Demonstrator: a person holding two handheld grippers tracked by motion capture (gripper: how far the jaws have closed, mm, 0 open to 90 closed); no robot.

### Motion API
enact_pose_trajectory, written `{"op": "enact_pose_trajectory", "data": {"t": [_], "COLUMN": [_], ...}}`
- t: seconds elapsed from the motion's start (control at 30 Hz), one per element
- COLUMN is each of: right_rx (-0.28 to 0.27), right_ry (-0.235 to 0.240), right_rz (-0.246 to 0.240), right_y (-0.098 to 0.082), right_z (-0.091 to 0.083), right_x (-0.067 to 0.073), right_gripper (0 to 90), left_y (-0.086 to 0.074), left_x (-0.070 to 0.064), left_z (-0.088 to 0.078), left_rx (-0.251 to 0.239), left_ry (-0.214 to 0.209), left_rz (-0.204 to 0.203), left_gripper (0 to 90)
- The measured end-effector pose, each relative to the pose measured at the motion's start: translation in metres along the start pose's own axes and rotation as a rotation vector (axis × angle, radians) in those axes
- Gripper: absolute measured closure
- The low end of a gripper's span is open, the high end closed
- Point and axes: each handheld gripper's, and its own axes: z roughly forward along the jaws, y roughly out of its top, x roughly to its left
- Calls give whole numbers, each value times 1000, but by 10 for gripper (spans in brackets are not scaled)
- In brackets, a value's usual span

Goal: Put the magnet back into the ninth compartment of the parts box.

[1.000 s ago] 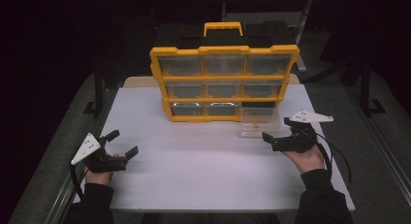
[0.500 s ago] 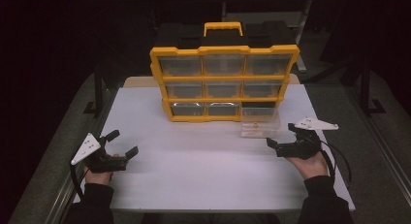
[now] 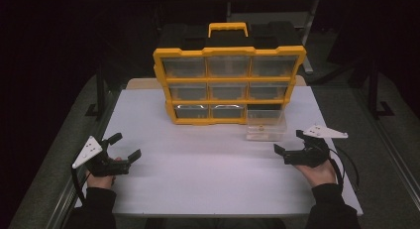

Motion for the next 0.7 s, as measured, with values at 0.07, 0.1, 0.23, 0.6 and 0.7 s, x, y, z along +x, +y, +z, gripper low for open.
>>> {"op": "enact_pose_trajectory", "data": {"t": [0.07, 0.1, 0.23, 0.6, 0.7], "right_rx": [-3, -5, -12, -67, -80], "right_ry": [1, 1, 0, -25, -34], "right_rz": [5, 5, 12, 38, 48], "right_y": [-2, -4, -8, -21, -26], "right_z": [-1, -1, -3, -17, -20], "right_x": [-1, -1, 0, -4, -6], "right_gripper": [0, 0, 0, 0, 0], "left_y": [0, 0, 0, 0, 0], "left_x": [0, 0, 0, 0, 0], "left_z": [0, 0, 0, -1, -1], "left_rx": [-1, -1, 0, -4, -6], "left_ry": [0, 1, 0, -4, -6], "left_rz": [-1, -1, 0, -3, -4], "left_gripper": [0, 0, 0, 0, 0]}}
